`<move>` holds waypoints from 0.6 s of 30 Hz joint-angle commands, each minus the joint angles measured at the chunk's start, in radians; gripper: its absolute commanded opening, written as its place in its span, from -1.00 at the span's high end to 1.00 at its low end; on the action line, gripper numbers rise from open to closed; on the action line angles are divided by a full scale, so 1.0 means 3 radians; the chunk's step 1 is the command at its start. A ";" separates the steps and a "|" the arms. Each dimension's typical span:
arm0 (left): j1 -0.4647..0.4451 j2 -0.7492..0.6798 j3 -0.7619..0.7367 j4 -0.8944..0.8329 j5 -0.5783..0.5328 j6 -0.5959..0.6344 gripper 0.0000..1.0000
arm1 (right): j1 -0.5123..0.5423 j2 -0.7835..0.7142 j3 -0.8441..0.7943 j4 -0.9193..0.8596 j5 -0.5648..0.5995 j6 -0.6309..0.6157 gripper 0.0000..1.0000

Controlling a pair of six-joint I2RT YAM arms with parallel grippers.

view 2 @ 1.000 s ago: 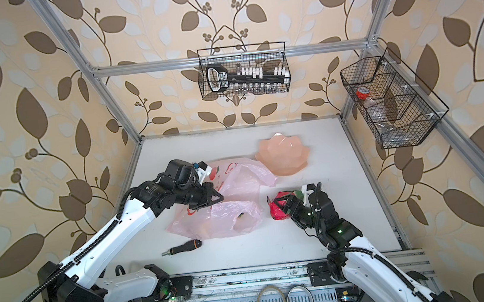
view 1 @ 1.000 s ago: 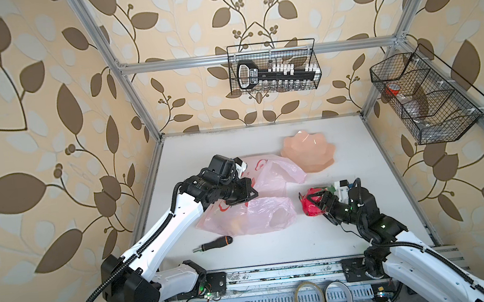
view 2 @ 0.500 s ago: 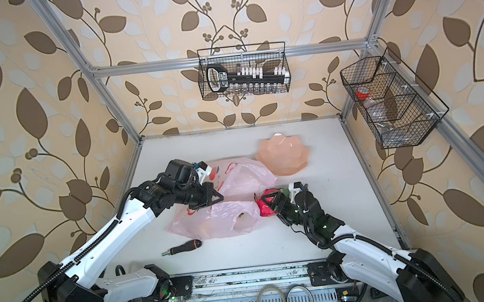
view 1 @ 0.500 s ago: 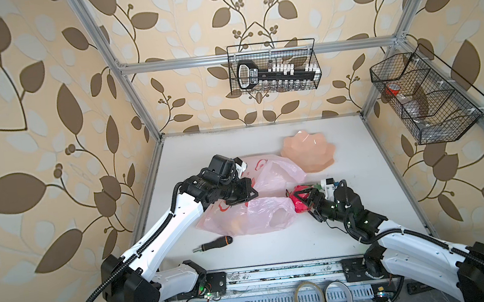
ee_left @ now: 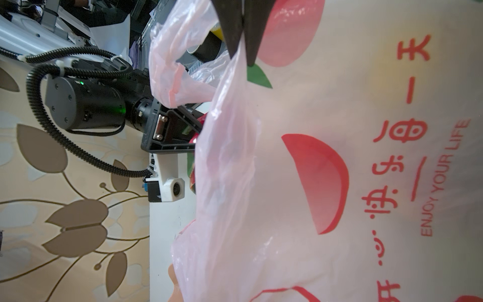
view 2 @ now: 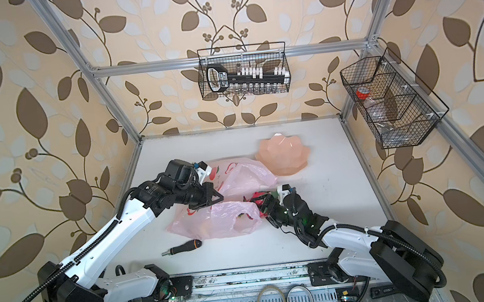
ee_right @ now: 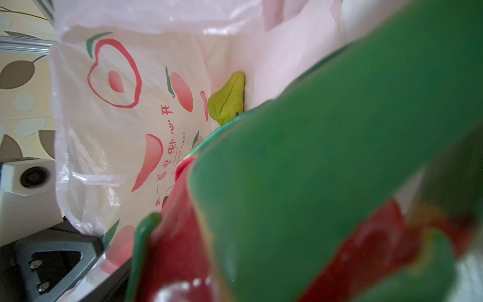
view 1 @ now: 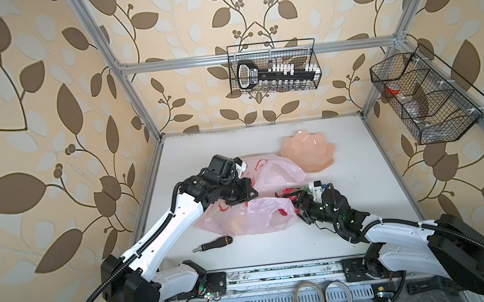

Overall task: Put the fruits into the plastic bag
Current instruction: 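Carry the dragon fruit with the right gripper to the bag mouth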

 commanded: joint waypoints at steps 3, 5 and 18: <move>-0.0031 -0.0106 0.0080 0.0035 0.0072 0.0043 1.00 | 0.0045 0.0110 0.0180 0.0520 0.0071 0.0148 0.62; -0.0031 -0.0106 0.0083 0.0035 0.0074 0.0039 1.00 | 0.0055 0.0153 0.0221 0.0546 0.0050 0.0148 0.62; -0.0030 -0.0034 0.0138 0.0073 0.0154 0.0035 1.00 | 0.0097 0.0673 0.0502 0.0928 -0.0049 0.0267 0.62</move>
